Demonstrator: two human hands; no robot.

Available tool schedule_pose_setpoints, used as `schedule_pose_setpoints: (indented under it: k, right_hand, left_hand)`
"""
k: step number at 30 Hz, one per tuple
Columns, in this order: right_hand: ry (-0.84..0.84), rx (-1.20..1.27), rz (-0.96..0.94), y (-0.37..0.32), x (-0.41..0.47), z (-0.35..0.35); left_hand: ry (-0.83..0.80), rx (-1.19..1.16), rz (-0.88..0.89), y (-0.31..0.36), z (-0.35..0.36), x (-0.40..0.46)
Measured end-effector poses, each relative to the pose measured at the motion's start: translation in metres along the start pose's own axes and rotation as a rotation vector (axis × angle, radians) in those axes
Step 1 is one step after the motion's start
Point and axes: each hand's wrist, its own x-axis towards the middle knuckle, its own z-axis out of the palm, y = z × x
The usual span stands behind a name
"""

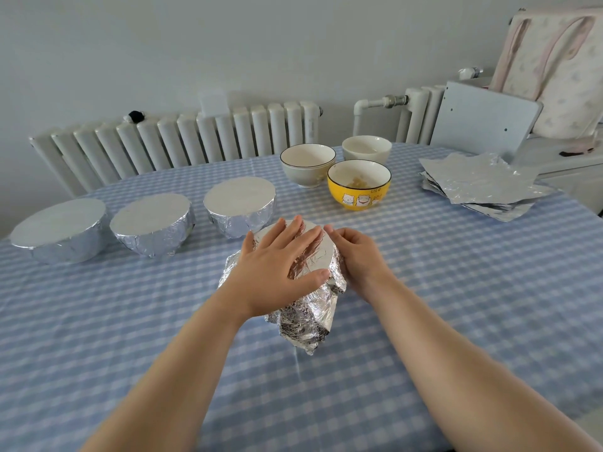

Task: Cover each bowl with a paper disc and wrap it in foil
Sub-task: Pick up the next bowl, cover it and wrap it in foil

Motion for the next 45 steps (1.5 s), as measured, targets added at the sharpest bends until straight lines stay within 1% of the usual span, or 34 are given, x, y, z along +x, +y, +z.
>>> schedule_pose_setpoints:
  k: [4, 10, 16, 20, 29, 35, 37, 40, 43, 45]
  right_hand:
    - [-0.015, 0.033, -0.019, 0.0, 0.0, 0.002]
    - [-0.134, 0.074, 0.049, -0.008, 0.0, -0.002]
    - [-0.193, 0.046, 0.103, -0.009, 0.004, -0.012]
    - [-0.257, 0.13, 0.126, -0.008, 0.004, -0.014]
    - [-0.295, 0.185, 0.171, -0.006, 0.007, -0.011]
    - [-0.325, 0.185, 0.205, -0.006, 0.007, -0.015]
    - [-0.309, 0.168, 0.215, -0.006, 0.007, -0.014]
    - [-0.223, 0.159, 0.186, -0.004, 0.007, -0.009]
    - [-0.107, 0.032, 0.068, -0.004, 0.005, -0.005]
    - [-0.064, -0.049, 0.007, -0.003, 0.004, -0.005]
  left_hand:
    - [0.004, -0.055, 0.01, -0.003, -0.001, -0.001]
    - [-0.005, -0.038, 0.016, -0.007, -0.001, -0.003]
    - [-0.02, -0.045, 0.016, -0.008, -0.003, -0.002]
    - [-0.024, -0.064, 0.017, -0.009, -0.003, -0.002]
    - [-0.01, -0.106, 0.04, -0.012, -0.005, -0.002]
    - [-0.015, -0.088, 0.055, -0.011, -0.004, -0.001]
    - [-0.016, -0.082, 0.056, -0.011, -0.004, 0.0]
    - [-0.012, -0.078, 0.048, -0.011, -0.004, 0.0]
    - [-0.005, -0.08, 0.04, -0.011, -0.003, 0.0]
    - [0.001, -0.083, 0.034, -0.011, -0.003, 0.0]
